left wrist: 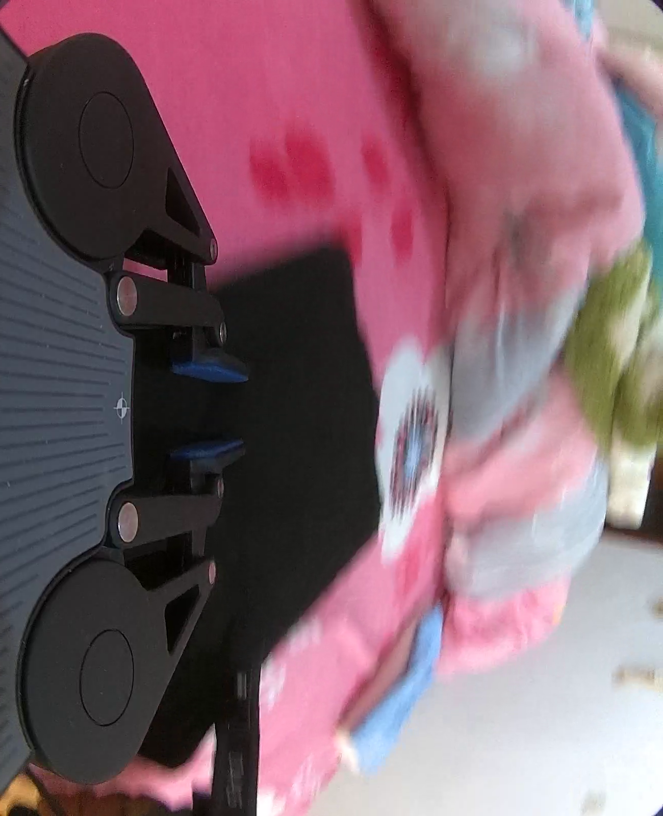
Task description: Fold clothes
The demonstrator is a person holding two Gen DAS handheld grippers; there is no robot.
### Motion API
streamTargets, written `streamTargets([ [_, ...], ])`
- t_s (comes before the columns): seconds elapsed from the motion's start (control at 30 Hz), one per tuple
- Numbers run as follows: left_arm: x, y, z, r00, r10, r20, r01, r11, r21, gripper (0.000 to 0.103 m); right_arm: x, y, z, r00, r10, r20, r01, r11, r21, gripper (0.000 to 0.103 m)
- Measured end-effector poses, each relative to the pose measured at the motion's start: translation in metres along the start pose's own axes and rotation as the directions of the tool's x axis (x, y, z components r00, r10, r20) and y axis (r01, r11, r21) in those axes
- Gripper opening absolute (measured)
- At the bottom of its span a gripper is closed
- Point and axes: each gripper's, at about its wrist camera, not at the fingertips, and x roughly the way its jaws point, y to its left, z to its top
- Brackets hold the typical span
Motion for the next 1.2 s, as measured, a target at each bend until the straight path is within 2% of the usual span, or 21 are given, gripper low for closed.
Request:
streamTargets([
  [0.07,-0.008,0.016,-0.001,0.994,0.106,0.001,-0.106,0.994,-0.006,0.022,0.0,-0.006,-0.002,1.0,0.012,0.007,-0.013,1.0,0.027,0.007],
  [0.13,-0.018,0.022,0.004,0.992,0.127,0.026,-0.126,0.992,-0.014,0.022,-0.001,-0.007,-0.003,1.0,0.014,0.012,-0.015,0.999,0.031,0.006],
  [0.2,-0.026,0.016,0.013,0.994,0.09,0.067,-0.089,0.996,-0.014,0.022,-0.002,-0.007,-0.003,1.0,0.012,0.016,-0.013,1.0,0.028,0.006],
  [0.27,-0.024,-0.002,0.022,0.996,0.016,0.089,-0.017,1.0,0.017,0.023,0.0,-0.006,-0.004,1.0,0.007,0.017,-0.007,1.0,0.022,0.006],
  [0.4,0.006,-0.033,0.02,0.997,-0.077,0.016,0.077,0.996,0.04,0.025,0.001,-0.005,-0.006,1.0,0.003,0.018,-0.003,1.0,0.026,0.007],
  [0.47,0.02,-0.025,0.016,0.999,-0.032,-0.013,0.032,0.999,0.0,0.025,0.002,-0.006,-0.006,1.0,0.004,0.019,-0.004,1.0,0.027,0.007],
  [0.57,0.015,0.009,0.015,0.999,0.026,0.021,-0.024,0.995,-0.102,0.024,0.002,-0.007,-0.007,1.0,0.008,0.02,-0.008,1.0,0.028,0.007],
  [0.67,0.007,0.04,0.023,0.991,0.127,0.031,-0.121,0.98,-0.16,0.024,0.003,-0.009,-0.008,1.0,0.015,0.024,-0.016,0.999,0.034,0.006],
  [0.73,0.005,0.054,0.032,0.994,0.104,0.024,-0.096,0.97,-0.221,0.023,0.003,-0.011,-0.009,0.999,0.02,0.028,-0.021,0.999,0.04,0.006],
  [0.77,0.003,0.055,0.035,0.997,0.065,0.029,-0.056,0.969,-0.239,0.023,0.003,-0.011,-0.009,0.999,0.021,0.031,-0.023,0.999,0.041,0.006],
  [0.87,0.009,0.034,0.041,0.997,-0.063,0.032,0.068,0.976,-0.207,0.024,0.004,-0.011,-0.01,0.999,0.021,0.034,-0.023,0.999,0.042,0.006],
  [0.93,0.022,0.018,0.042,0.994,-0.111,0.009,0.111,0.98,-0.165,0.024,0.004,-0.012,-0.01,0.999,0.022,0.034,-0.023,0.999,0.045,0.006],
  [1.03,0.047,0.026,0.038,0.998,-0.06,-0.031,0.053,0.976,-0.211,0.024,0.005,-0.013,-0.01,0.999,0.023,0.035,-0.025,0.998,0.051,0.005],
  [1.13,0.051,0.063,0.039,1.0,-0.009,0.017,0.015,0.935,-0.354,0.022,0.005,-0.014,-0.01,0.999,0.028,0.036,-0.03,0.998,0.056,0.005],
  [1.2,0.046,0.082,0.044,0.992,0.124,0.027,-0.103,0.907,-0.409,0.023,0.005,-0.015,-0.011,0.999,0.032,0.037,-0.034,0.998,0.059,0.005],
])
